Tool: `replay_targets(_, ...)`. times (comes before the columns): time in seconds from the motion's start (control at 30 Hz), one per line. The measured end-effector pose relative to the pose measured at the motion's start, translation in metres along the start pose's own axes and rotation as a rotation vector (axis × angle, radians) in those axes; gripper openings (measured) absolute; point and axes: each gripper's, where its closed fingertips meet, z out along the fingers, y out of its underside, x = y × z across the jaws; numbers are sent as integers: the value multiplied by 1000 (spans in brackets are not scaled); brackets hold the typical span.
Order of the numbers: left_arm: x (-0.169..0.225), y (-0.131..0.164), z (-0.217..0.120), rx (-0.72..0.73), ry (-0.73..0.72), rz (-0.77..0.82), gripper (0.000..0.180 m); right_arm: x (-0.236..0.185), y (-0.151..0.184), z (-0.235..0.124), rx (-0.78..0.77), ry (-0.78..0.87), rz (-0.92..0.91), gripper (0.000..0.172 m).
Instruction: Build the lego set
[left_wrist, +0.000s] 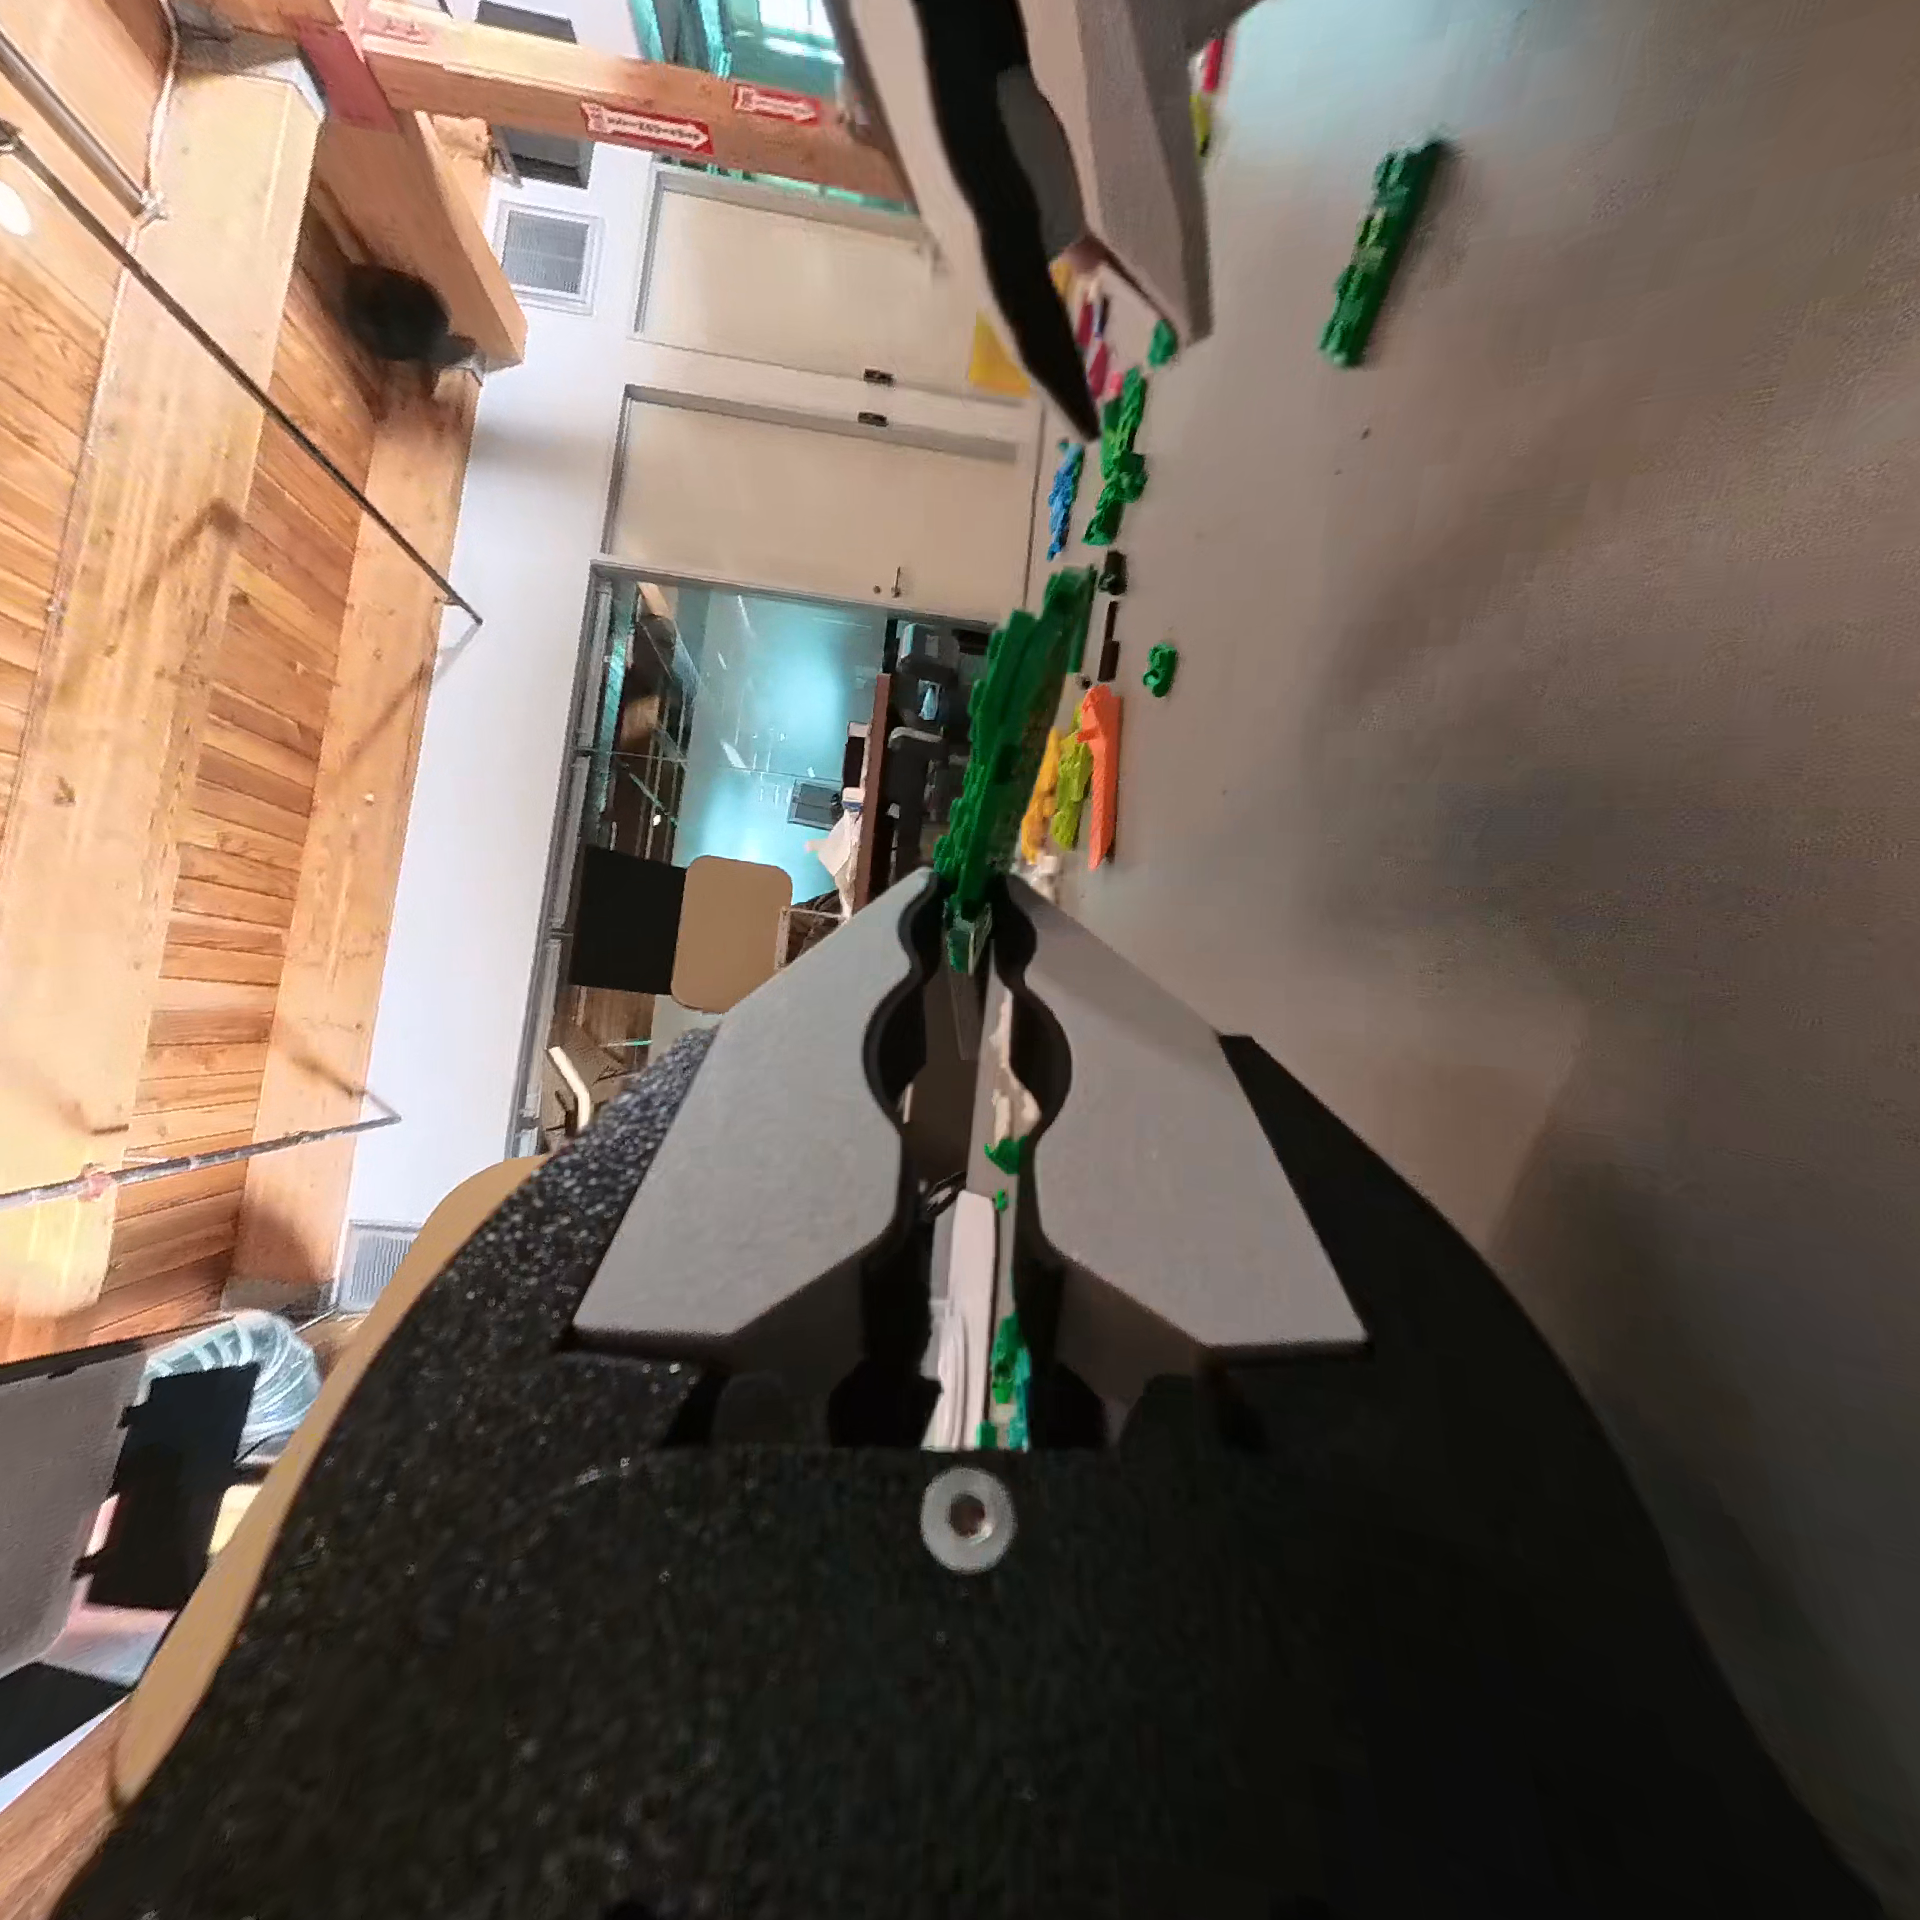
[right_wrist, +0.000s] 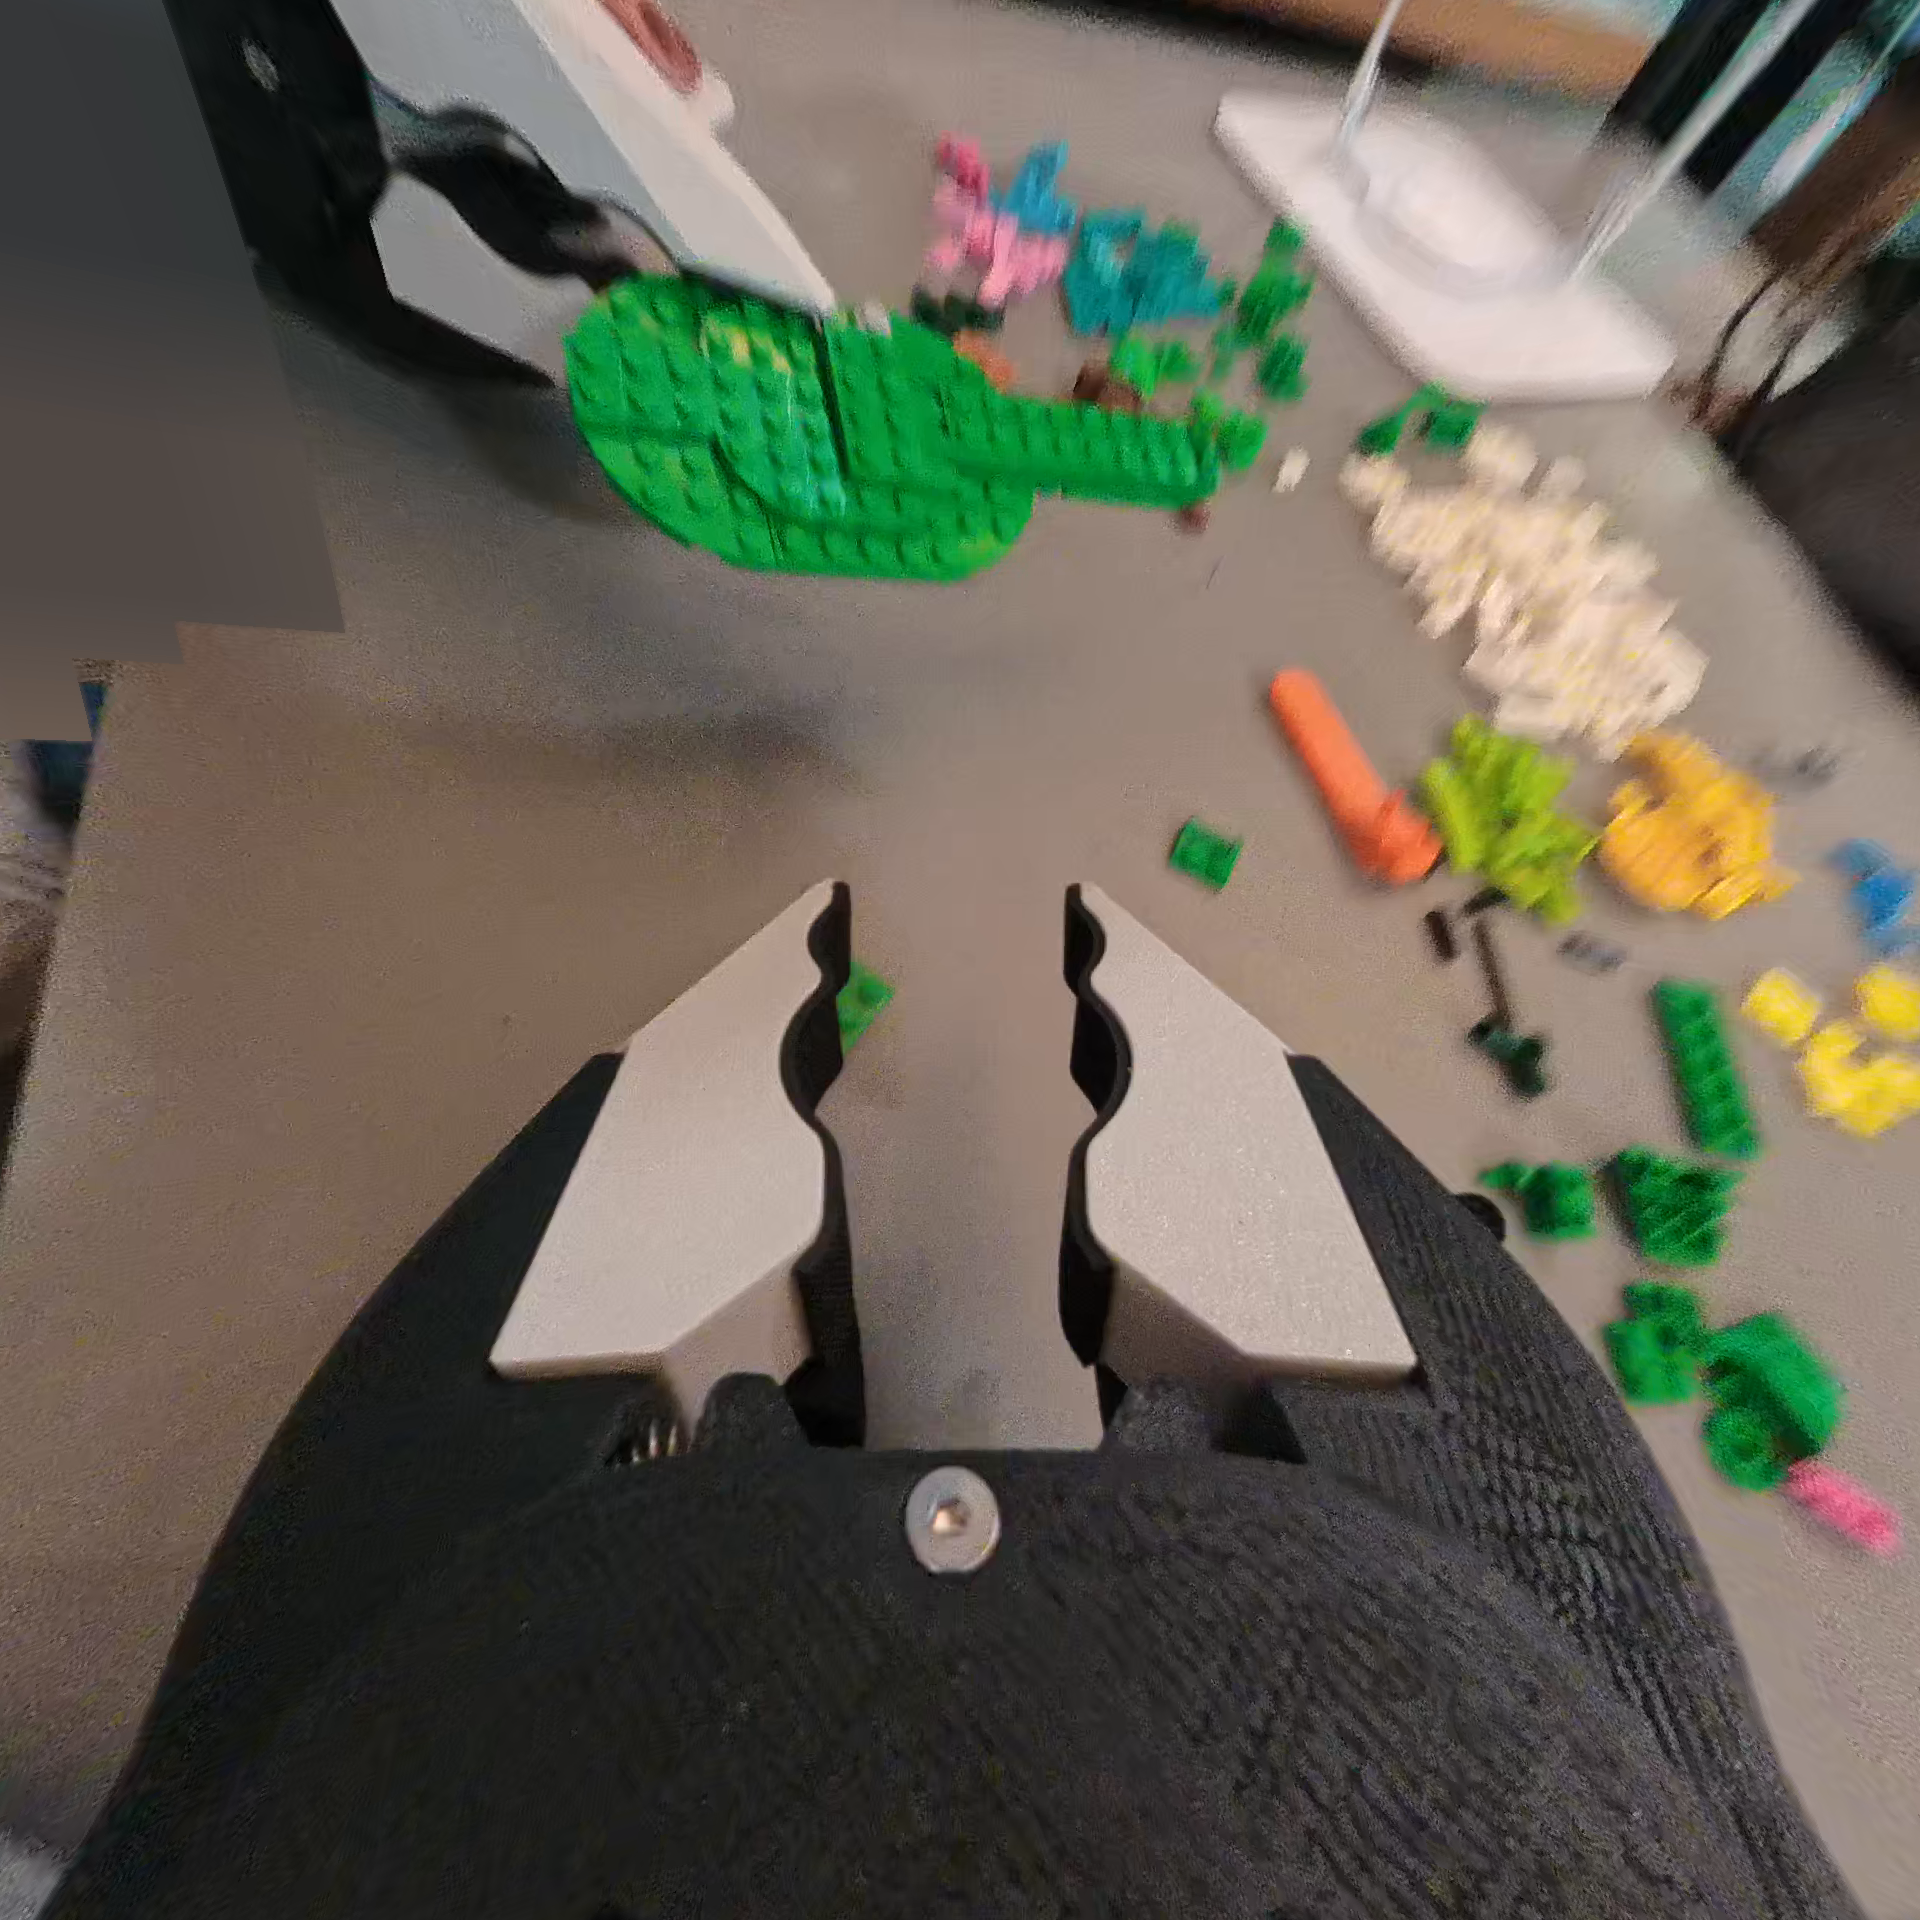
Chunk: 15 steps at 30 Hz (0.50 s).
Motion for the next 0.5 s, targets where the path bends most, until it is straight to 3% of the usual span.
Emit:
replay_targets(0.1, 4, 0, 1, -2, 31, -24, 6, -13, 21, 1, -143, -69, 145, 40)
replay_targets(0.2, 10, 3, 3, -22, 84, -61, 6, -31, 28, 5, -247, -59, 172, 40)
replay_targets(0.33, 9, 4, 2, -21, 113, -166, 6, -35, 28, 7, -287, 17, 224, 34)
replay_targets(0.4, 9, 5, 2, -16, 136, -231, 6, -31, 29, 6, -297, 50, 226, 15)
replay_targets(0.5, 9, 6, 1, 0, 166, -316, 6, -29, 28, 7, -292, 41, 234, 14)
